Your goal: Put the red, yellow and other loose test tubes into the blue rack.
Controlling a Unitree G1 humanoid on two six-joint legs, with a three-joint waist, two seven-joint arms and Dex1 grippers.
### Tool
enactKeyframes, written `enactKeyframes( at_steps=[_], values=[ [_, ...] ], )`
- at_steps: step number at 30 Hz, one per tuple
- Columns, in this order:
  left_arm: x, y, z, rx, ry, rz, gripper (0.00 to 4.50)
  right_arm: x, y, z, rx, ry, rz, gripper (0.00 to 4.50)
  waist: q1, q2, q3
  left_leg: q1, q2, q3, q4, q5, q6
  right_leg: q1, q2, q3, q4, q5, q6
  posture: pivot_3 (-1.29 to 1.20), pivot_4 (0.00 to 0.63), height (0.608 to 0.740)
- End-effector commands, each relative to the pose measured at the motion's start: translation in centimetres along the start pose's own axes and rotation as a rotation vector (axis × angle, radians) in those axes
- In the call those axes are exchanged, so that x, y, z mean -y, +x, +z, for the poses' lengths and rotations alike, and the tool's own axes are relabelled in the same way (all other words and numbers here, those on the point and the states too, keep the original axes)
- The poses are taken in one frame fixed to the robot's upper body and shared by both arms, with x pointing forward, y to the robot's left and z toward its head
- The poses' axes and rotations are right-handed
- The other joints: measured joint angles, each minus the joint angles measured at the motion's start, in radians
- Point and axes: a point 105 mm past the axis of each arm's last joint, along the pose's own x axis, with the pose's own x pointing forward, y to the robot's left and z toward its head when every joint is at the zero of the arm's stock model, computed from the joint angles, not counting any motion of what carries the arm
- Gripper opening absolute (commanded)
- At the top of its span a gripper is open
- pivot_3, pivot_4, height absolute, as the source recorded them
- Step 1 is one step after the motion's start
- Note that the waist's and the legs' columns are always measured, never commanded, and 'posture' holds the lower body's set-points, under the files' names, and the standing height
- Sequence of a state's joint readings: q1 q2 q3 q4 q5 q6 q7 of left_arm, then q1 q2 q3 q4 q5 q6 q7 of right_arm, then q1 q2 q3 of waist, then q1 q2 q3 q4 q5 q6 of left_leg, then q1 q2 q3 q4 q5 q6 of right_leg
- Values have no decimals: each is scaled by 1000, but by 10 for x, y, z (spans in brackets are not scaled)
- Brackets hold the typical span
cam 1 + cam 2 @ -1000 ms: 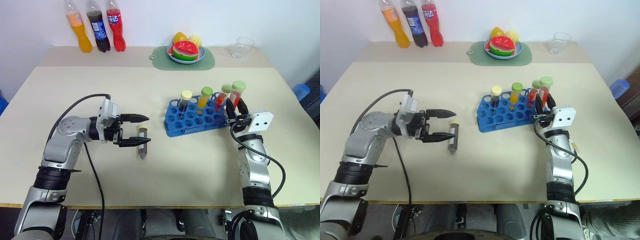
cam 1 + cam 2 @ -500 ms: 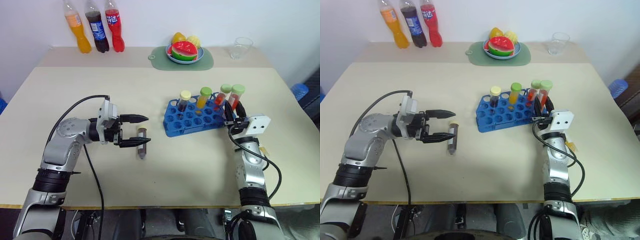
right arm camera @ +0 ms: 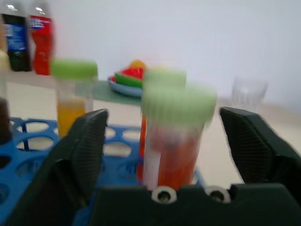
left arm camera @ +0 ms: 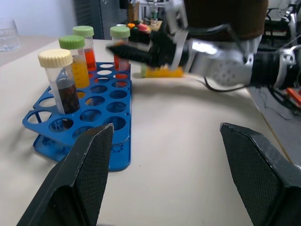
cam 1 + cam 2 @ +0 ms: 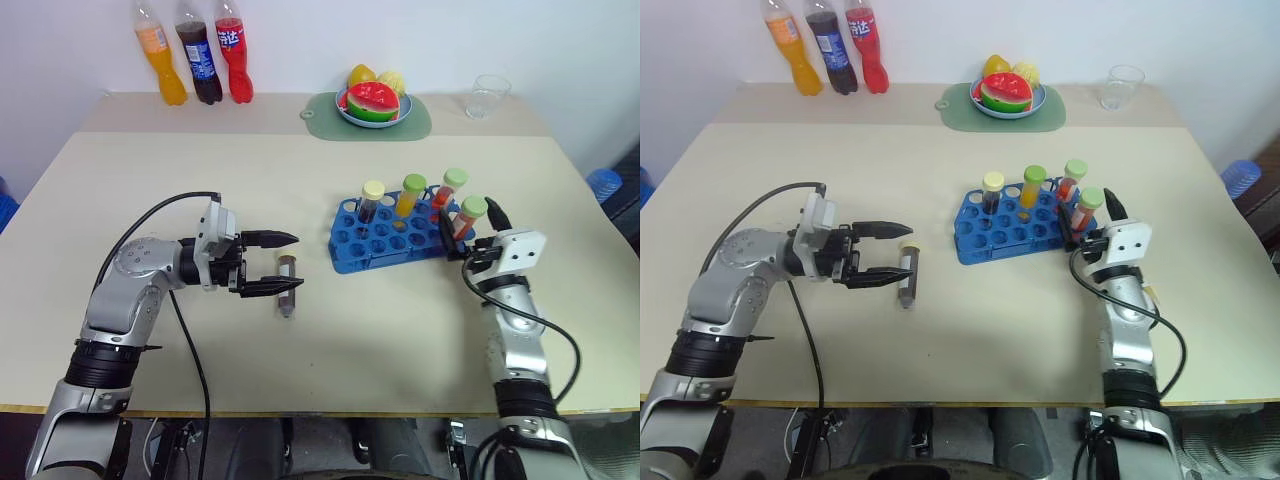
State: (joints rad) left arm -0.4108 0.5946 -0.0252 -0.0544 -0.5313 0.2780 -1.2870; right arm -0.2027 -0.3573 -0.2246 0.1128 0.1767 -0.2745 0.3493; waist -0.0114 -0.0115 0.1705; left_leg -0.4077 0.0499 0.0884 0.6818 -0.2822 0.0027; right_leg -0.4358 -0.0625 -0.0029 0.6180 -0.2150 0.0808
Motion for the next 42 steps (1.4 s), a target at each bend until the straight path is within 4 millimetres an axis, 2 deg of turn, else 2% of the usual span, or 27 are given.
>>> enactKeyframes(
  at_steps=[1,5,8,12,16,21,27,36,39,42],
  values=[
    [3,5,5,23,27,-18,3726,4,-10,30,-30,-59,68,4084,0,0,0,0,0,0,0,0,0,0,0,0,0,0,0,0,150,740],
    [3,10,4,33,24,-25,3726,6,-39,35,-227,-71,158,4084,1,0,-1,0,0,-1,0,0,0,0,0,0,0,0,0,0,150,740],
    [3,14,2,44,18,-43,3726,27,-66,33,-482,-155,172,4084,3,0,-1,0,0,-2,0,0,0,0,0,0,-1,0,0,0,150,740],
    [4,18,1,51,10,-62,3726,51,-80,21,-761,-50,190,4084,-3,-2,-2,1,0,-3,1,0,0,2,-1,0,-2,0,-1,0,150,740],
    [4,21,0,57,4,-73,3726,75,-72,19,-929,73,142,4084,-3,-2,-1,1,0,-4,1,0,0,1,0,0,-2,0,-1,0,150,740],
    [6,21,-2,59,-5,-74,3726,79,-57,15,-1030,163,198,4084,0,-3,-1,-1,0,-4,0,0,0,0,1,0,-4,0,-1,0,150,740],
    [10,16,-3,52,-16,-55,3726,81,-47,-7,-1150,267,224,4084,-1,-3,-1,-1,-1,-4,0,0,1,0,0,0,-4,0,-1,0,150,740],
    [17,7,-3,30,-25,-21,3726,79,-44,-50,-1293,237,269,4084,-3,-3,-1,-2,0,-3,0,0,1,-2,0,0,-4,0,0,0,150,740],
    [18,5,-3,26,-27,-13,3726,78,-45,-57,-1321,206,296,3352,-5,-4,-1,-2,0,-3,1,0,1,-1,0,0,-4,0,0,0,150,740],
    [18,3,-3,23,-30,-3,3726,79,-43,-57,-1315,197,312,1794,-4,-5,-2,-1,0,-3,1,0,1,-1,0,0,-4,0,0,0,150,740]
  ],
)
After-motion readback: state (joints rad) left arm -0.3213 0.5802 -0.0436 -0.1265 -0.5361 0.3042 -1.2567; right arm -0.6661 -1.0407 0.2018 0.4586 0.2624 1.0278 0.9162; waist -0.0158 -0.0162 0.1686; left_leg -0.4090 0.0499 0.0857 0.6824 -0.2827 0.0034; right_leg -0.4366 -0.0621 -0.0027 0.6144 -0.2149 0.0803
